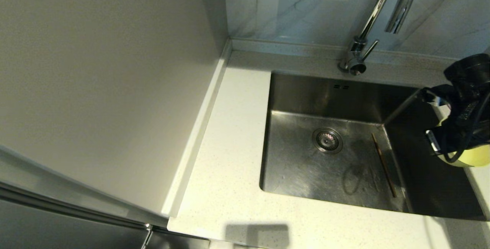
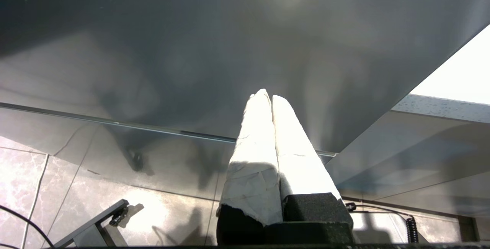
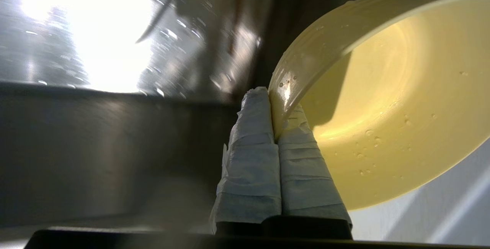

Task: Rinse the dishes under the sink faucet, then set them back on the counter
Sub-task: Put a bowl into the sink

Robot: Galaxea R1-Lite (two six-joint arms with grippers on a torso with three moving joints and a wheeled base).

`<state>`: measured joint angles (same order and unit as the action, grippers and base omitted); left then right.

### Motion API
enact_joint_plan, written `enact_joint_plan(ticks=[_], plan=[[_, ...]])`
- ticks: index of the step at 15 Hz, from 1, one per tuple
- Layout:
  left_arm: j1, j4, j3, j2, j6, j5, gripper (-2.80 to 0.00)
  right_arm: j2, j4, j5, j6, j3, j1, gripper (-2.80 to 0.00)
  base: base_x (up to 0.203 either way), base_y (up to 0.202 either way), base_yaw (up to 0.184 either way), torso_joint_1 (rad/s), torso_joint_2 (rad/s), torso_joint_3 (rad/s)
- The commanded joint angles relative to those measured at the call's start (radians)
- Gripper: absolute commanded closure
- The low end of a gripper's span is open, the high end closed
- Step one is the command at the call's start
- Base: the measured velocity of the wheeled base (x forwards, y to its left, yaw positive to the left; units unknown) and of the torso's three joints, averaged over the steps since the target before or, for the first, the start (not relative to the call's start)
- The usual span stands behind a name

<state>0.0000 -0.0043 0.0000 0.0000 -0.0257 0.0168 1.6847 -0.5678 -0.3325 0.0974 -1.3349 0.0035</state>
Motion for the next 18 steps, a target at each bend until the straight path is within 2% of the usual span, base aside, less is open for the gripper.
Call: enact_joint_plan(ticks=[1,4,6,8,18], plan=[[0.0,0.0,0.0,-0.003,0.0,0.0,0.0,0.083,0.108,-0.06,0.003,0.002,0.11,0.0,0.0,0.0,0.0,0.0,0.0,0.0],[0.0,0.0,0.0,-0.003,0.0,0.0,0.0,0.205,0.235,-0.096,0.045,-0.012,0.172,0.0,0.0,0.0,0.0,0.0,0.0,0.0],[0.0,0.0,0.0,-0.003,0.0,0.0,0.0,0.273,0.305,-0.104,0.124,-0.015,0.181,0.0,0.0,0.0,0.0,0.0,0.0,0.0],[0.0,0.0,0.0,-0.003,0.0,0.0,0.0,0.331,0.375,-0.105,0.162,-0.015,0.186,0.0,0.0,0.0,0.0,0.0,0.0,0.0],[0.0,0.0,0.0,-0.003,0.0,0.0,0.0,0.498,0.448,-0.106,0.157,0.005,0.185,0.0,0.0,0.0,0.0,0.0,0.0,0.0]])
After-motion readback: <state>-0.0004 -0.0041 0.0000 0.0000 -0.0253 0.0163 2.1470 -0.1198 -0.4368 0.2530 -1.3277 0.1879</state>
